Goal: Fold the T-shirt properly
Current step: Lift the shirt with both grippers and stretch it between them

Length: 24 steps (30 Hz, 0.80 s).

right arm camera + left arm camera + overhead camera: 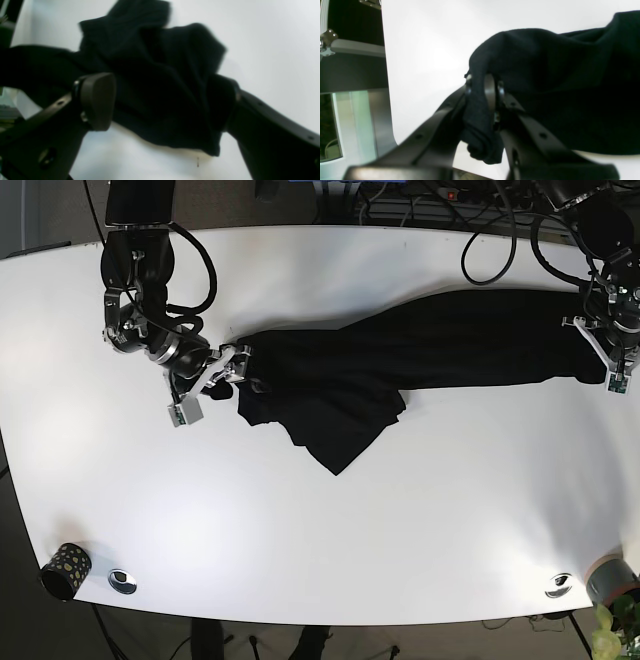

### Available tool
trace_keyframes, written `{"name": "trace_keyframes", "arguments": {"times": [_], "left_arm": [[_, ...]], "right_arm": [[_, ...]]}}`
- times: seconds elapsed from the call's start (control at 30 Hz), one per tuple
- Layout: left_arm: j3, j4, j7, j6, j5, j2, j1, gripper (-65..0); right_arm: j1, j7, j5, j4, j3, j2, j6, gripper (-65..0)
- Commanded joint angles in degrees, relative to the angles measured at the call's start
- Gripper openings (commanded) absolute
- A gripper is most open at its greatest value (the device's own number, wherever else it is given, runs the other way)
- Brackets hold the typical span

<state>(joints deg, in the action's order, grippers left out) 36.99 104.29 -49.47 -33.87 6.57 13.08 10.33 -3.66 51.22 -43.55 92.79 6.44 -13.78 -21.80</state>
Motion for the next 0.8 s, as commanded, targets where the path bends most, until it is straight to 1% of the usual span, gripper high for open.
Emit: {"name": "trace_keyframes", "arguments": {"times": [0.0,0.1,0.23,0.27,0.33,0.4,0.47,0.5,0.57,0.67,0.77], "left_arm": [[0.24,0.98,1.08,0.50,0.16,1.12,-0.44,-65.0],[0.24,0.98,1.08,0.50,0.16,1.12,-0.44,-65.0],[0.33,0.98,1.08,0.50,0.16,1.12,-0.44,-65.0],[0.41,0.98,1.08,0.50,0.16,1.12,-0.44,-65.0],[0.41,0.98,1.08,0.50,0.16,1.12,-0.44,-65.0],[0.41,0.98,1.08,0.50,0.16,1.12,-0.44,-65.0],[0.41,0.98,1.08,0.50,0.16,1.12,-0.44,-65.0],[0.41,0.98,1.08,0.50,0.16,1.12,-0.44,-65.0],[0.41,0.98,1.08,0.50,0.16,1.12,-0.44,-65.0],[0.41,0.98,1.08,0.50,0.16,1.12,-0.44,-65.0],[0.41,0.98,1.08,0.50,0.16,1.12,-0.44,-65.0]], "right_arm": [[0.80,-1.24,0.52,-0.79,-0.24,-0.42,-1.01,-10.8],[1.77,-2.03,2.54,-2.20,-0.68,-0.33,-1.27,-10.9],[2.30,-5.46,6.32,-4.40,-2.17,0.20,-1.27,-11.4],[2.30,-6.25,7.29,-4.22,-2.70,0.20,-1.27,-12.8],[2.30,-6.87,8.34,-4.22,-3.14,0.29,-1.27,-18.9],[2.30,-7.05,8.87,-4.22,-3.32,0.29,-1.27,-30.1],[2.30,-7.05,8.87,-4.13,-3.40,0.29,-1.27,-44.5],[2.30,-7.05,8.87,-4.13,-3.40,0.29,-1.27,-49.6],[2.03,-7.05,8.96,-2.29,-3.40,0.29,-1.27,-64.4],[-0.60,-7.05,8.87,2.46,-3.32,0.20,-1.27,-65.0],[-3.59,-7.05,9.04,9.14,-3.23,-0.59,-1.19,-65.0]]}}
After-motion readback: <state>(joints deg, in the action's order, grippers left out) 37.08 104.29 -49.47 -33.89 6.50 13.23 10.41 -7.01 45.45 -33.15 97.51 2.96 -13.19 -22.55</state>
